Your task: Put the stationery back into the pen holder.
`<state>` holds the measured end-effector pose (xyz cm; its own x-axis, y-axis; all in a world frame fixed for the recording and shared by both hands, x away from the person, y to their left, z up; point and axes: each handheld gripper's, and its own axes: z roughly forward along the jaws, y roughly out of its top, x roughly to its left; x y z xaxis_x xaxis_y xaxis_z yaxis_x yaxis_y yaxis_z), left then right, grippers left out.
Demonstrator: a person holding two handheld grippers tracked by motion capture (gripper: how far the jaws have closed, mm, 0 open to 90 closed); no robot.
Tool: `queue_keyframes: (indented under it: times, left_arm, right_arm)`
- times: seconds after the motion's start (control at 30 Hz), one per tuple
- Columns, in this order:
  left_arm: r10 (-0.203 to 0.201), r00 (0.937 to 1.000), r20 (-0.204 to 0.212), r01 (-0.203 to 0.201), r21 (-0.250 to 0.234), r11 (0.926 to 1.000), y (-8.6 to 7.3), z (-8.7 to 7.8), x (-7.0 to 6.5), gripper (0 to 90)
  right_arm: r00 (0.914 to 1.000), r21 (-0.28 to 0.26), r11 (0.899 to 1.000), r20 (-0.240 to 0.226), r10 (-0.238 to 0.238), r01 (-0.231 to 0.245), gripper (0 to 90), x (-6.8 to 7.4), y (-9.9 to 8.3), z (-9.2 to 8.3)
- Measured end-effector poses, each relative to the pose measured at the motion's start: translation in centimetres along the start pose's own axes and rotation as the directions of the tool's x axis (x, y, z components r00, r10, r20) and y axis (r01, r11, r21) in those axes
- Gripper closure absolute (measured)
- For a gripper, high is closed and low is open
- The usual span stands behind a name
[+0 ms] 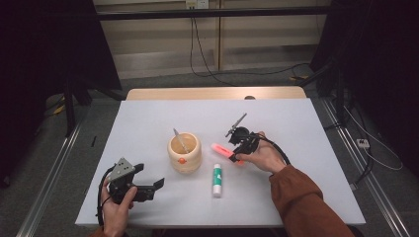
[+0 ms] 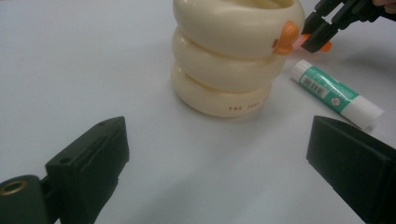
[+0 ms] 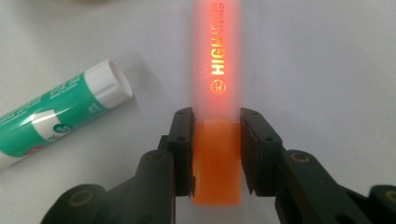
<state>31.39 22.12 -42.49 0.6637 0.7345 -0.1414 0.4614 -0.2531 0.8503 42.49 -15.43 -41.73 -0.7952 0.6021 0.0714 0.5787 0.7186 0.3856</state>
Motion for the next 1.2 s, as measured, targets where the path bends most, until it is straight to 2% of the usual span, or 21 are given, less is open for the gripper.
queue_keyframes:
  times: [0.3, 0.5, 0.9, 1.07, 1.2]
  left_arm:
    - [0.009, 1.0000, -0.001, -0.009, 0.001, 1.0000, 0.0, 0.0, -0.2, 5.7]
    - [0.014, 0.9999, 0.001, -0.014, -0.001, 0.9999, 0.1, 0.0, -0.2, 5.7]
    - [0.086, 0.9953, 0.044, -0.085, -0.018, 0.9962, 0.4, -0.2, -1.9, 5.7]
    - [0.143, 0.9882, 0.055, -0.141, -0.035, 0.9893, 0.6, -0.6, -2.8, 5.7]
    - [0.202, 0.9772, 0.066, -0.201, -0.017, 0.9794, 0.7, -0.3, -3.7, 5.7]
  right_arm:
    - [0.9994, -0.038, 0.999, -0.016, 0.032, -0.032, 67.6, -0.4, -2.0, -1.7]
    - [0.9990, -0.065, 0.997, -0.033, 0.028, -0.030, 67.6, -0.1, -3.0, -2.9]
    - [0.9969, -0.074, 0.997, -0.071, 0.033, -0.038, 67.6, 0.3, -4.6, -4.1]
    - [0.9952, -0.081, 0.996, -0.090, 0.040, -0.047, 67.6, 0.5, -5.3, -4.3]
    - [0.9936, -0.091, 0.995, -0.107, 0.036, -0.046, 67.6, 0.9, -5.5, -4.6]
